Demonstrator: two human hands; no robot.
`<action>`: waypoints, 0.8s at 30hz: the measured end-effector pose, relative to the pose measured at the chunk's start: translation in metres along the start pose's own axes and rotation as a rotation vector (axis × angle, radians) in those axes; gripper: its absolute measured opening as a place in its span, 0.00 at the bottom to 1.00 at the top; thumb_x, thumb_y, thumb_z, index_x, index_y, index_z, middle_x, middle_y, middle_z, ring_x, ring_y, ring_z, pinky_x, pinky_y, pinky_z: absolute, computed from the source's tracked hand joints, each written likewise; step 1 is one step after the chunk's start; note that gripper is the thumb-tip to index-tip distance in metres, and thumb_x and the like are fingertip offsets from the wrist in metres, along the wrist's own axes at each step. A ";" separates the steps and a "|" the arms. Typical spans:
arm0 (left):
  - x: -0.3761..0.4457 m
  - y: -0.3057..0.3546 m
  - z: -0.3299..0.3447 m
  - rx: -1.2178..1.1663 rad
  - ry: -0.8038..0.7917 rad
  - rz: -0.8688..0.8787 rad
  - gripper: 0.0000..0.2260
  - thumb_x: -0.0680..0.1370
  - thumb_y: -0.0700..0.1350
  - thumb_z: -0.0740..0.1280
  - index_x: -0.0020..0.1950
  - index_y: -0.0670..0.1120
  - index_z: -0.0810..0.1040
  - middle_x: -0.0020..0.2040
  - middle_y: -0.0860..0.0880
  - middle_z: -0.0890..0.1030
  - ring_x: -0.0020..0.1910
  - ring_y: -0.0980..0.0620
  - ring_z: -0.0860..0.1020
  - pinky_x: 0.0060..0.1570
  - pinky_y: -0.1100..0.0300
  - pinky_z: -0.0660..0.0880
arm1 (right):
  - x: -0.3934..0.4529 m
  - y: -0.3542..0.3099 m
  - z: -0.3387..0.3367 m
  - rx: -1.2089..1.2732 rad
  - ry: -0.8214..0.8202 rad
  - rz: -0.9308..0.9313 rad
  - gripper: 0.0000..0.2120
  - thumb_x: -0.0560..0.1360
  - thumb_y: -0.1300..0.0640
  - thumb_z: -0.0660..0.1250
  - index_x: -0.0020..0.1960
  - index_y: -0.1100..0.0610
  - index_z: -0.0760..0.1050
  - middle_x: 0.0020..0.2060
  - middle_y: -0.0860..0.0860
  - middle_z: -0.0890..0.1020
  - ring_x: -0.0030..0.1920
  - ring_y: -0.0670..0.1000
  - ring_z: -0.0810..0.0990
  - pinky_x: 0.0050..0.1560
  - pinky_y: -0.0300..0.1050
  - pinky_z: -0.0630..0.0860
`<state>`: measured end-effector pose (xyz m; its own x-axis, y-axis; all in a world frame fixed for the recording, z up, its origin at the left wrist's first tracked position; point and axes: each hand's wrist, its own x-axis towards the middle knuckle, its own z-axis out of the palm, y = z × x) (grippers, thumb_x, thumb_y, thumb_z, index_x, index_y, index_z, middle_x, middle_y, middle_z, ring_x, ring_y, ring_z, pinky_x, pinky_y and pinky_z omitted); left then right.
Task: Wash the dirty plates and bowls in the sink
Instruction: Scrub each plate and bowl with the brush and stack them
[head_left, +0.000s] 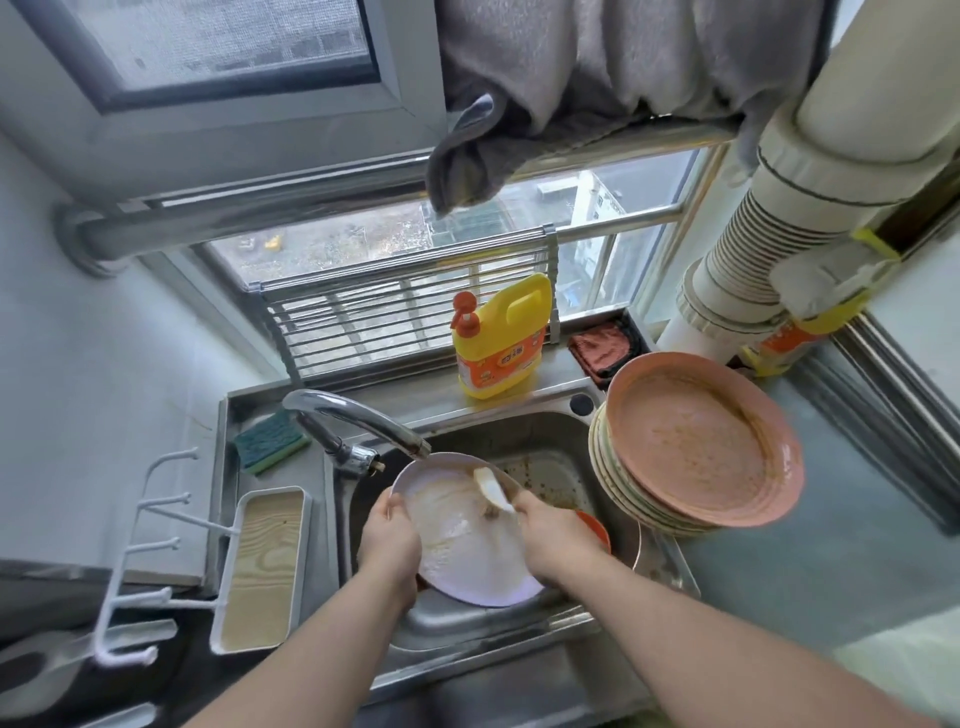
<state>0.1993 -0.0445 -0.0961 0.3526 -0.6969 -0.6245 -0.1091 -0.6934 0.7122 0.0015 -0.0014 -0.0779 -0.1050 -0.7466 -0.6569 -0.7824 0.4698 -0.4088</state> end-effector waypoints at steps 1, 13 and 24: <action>0.000 0.001 0.002 -0.003 -0.013 -0.017 0.17 0.89 0.53 0.56 0.75 0.54 0.74 0.66 0.46 0.79 0.57 0.46 0.79 0.52 0.58 0.75 | -0.004 -0.018 0.010 0.037 -0.016 -0.061 0.15 0.83 0.54 0.53 0.66 0.39 0.67 0.58 0.55 0.82 0.54 0.60 0.81 0.52 0.54 0.78; -0.006 0.006 0.001 0.108 -0.060 -0.095 0.18 0.87 0.57 0.54 0.73 0.55 0.75 0.63 0.44 0.80 0.59 0.39 0.80 0.55 0.46 0.79 | -0.008 0.036 -0.017 -0.088 -0.054 0.046 0.09 0.85 0.51 0.55 0.60 0.46 0.72 0.56 0.55 0.82 0.52 0.59 0.81 0.45 0.48 0.73; -0.018 0.016 0.008 -0.165 -0.021 -0.383 0.13 0.87 0.57 0.54 0.68 0.62 0.74 0.58 0.41 0.83 0.48 0.34 0.85 0.27 0.39 0.80 | -0.004 -0.022 -0.028 -0.296 -0.030 -0.041 0.20 0.80 0.63 0.55 0.67 0.44 0.67 0.59 0.56 0.81 0.58 0.62 0.81 0.54 0.56 0.79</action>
<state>0.1839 -0.0443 -0.0760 0.3196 -0.3994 -0.8593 0.1774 -0.8656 0.4683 0.0022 -0.0219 -0.0487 -0.0551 -0.7459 -0.6638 -0.9309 0.2787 -0.2359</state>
